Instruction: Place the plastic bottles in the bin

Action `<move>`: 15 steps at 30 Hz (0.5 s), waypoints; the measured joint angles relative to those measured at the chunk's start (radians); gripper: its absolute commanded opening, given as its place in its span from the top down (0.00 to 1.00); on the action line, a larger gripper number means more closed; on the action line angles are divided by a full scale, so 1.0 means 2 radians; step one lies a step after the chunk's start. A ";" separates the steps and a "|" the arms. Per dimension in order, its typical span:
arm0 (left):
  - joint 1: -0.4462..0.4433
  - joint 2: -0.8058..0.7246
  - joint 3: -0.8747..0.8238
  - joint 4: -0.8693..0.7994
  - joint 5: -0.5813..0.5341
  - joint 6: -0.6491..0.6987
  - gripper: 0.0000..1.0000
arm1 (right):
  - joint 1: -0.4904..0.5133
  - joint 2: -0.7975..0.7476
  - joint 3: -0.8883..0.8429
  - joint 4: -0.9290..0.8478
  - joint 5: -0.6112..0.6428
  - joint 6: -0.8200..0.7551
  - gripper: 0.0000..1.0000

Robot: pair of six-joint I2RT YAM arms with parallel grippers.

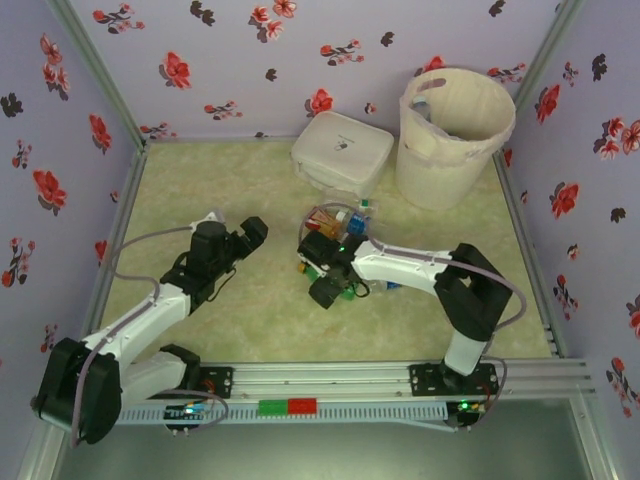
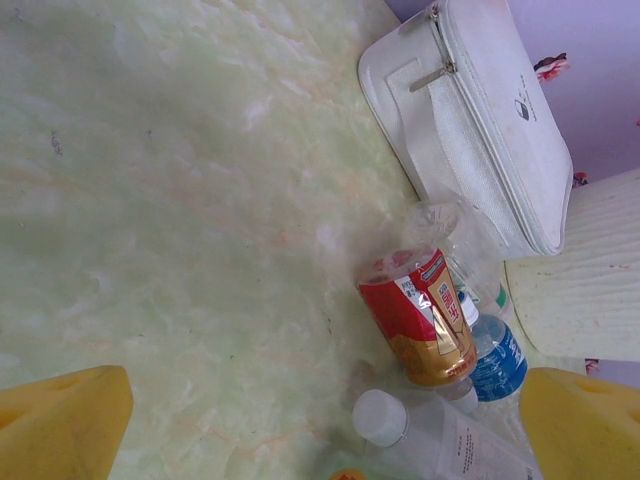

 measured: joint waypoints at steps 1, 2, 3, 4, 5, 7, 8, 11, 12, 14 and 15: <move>0.000 0.000 0.000 0.000 0.000 0.000 0.00 | 0.002 0.008 0.003 -0.004 0.006 -0.004 0.21; 0.001 0.000 0.000 0.000 0.000 -0.001 0.00 | 0.004 0.016 0.006 -0.007 0.011 -0.005 0.22; 0.001 0.000 0.000 0.000 0.000 -0.002 0.00 | 0.006 0.025 0.010 -0.008 0.017 -0.009 0.23; 0.001 0.000 0.000 0.000 0.000 -0.002 0.00 | 0.007 0.032 0.015 -0.011 0.019 -0.011 0.25; 0.001 0.000 0.000 0.000 0.000 -0.003 0.00 | 0.010 0.036 0.021 -0.015 0.022 -0.014 0.26; 0.001 0.000 0.000 0.000 0.000 -0.004 0.00 | 0.015 0.044 0.030 -0.023 0.030 -0.021 0.33; 0.001 0.000 0.000 0.000 0.000 -0.004 0.00 | 0.017 0.047 0.033 -0.026 0.031 -0.022 0.36; 0.001 0.000 0.000 0.000 0.000 -0.004 0.00 | 0.024 0.051 0.038 -0.032 0.036 -0.027 0.48; 0.001 0.000 0.000 0.000 0.000 -0.004 0.00 | 0.024 0.051 0.039 -0.031 0.037 -0.028 0.51; 0.001 -0.001 0.000 0.000 0.000 -0.004 0.00 | 0.024 0.051 0.039 -0.031 0.039 -0.030 0.54; 0.001 -0.002 0.000 0.000 0.001 -0.004 0.00 | 0.024 0.050 0.039 -0.030 0.039 -0.031 0.54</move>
